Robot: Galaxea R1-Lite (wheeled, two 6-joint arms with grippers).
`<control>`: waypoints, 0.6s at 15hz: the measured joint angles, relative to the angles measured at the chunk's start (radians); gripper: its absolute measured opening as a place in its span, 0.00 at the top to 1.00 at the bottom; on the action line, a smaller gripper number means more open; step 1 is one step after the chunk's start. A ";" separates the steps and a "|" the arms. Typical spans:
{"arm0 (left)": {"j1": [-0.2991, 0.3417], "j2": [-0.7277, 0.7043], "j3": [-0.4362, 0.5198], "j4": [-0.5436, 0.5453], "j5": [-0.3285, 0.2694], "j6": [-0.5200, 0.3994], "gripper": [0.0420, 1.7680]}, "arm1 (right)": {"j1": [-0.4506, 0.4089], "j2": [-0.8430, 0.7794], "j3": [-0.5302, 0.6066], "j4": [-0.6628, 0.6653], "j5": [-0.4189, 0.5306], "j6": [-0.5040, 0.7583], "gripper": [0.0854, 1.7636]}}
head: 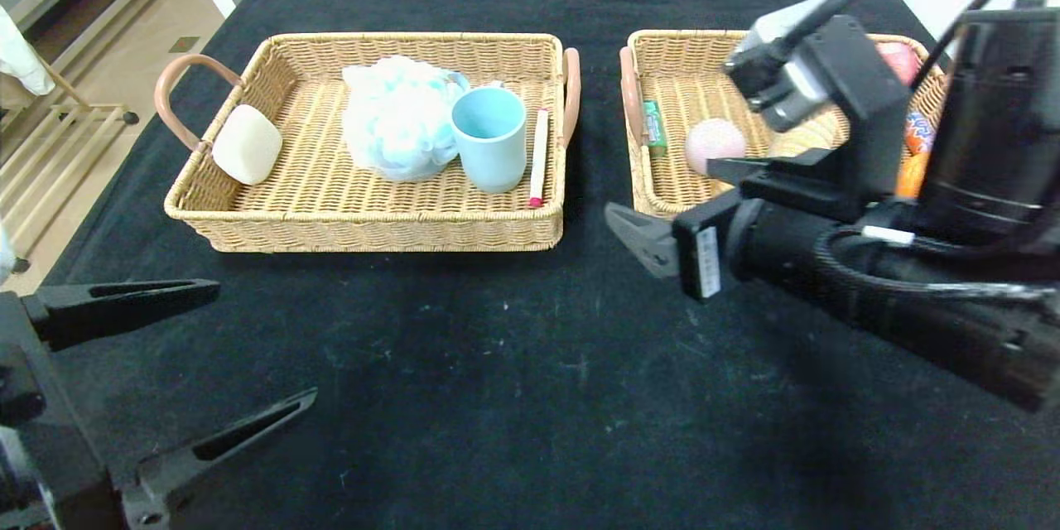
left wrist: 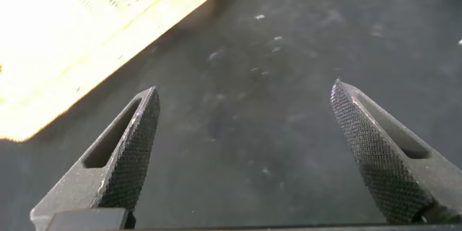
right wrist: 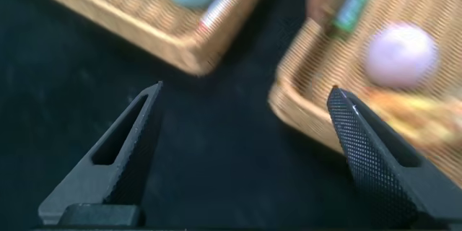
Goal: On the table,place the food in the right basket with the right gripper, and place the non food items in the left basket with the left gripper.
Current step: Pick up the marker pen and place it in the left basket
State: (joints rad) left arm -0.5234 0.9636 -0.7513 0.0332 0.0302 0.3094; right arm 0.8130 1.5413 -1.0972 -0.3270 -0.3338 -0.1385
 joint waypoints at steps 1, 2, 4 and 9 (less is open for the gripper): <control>0.020 0.004 -0.001 0.001 -0.001 -0.006 0.03 | -0.054 -0.060 0.036 0.048 0.049 0.002 0.07; 0.034 0.007 -0.002 0.001 0.001 -0.014 0.03 | -0.114 -0.120 0.066 0.097 0.104 0.006 0.07; 0.046 0.004 -0.007 0.001 0.013 -0.053 0.03 | -0.242 -0.246 0.121 0.206 0.220 0.016 0.06; 0.131 -0.089 -0.008 0.079 0.021 -0.083 0.03 | -0.430 -0.576 0.191 0.526 0.373 0.034 0.05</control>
State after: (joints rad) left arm -0.3919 0.8749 -0.7596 0.1126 0.0515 0.2260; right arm 0.3832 0.9653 -0.9064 0.1985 0.0394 -0.1049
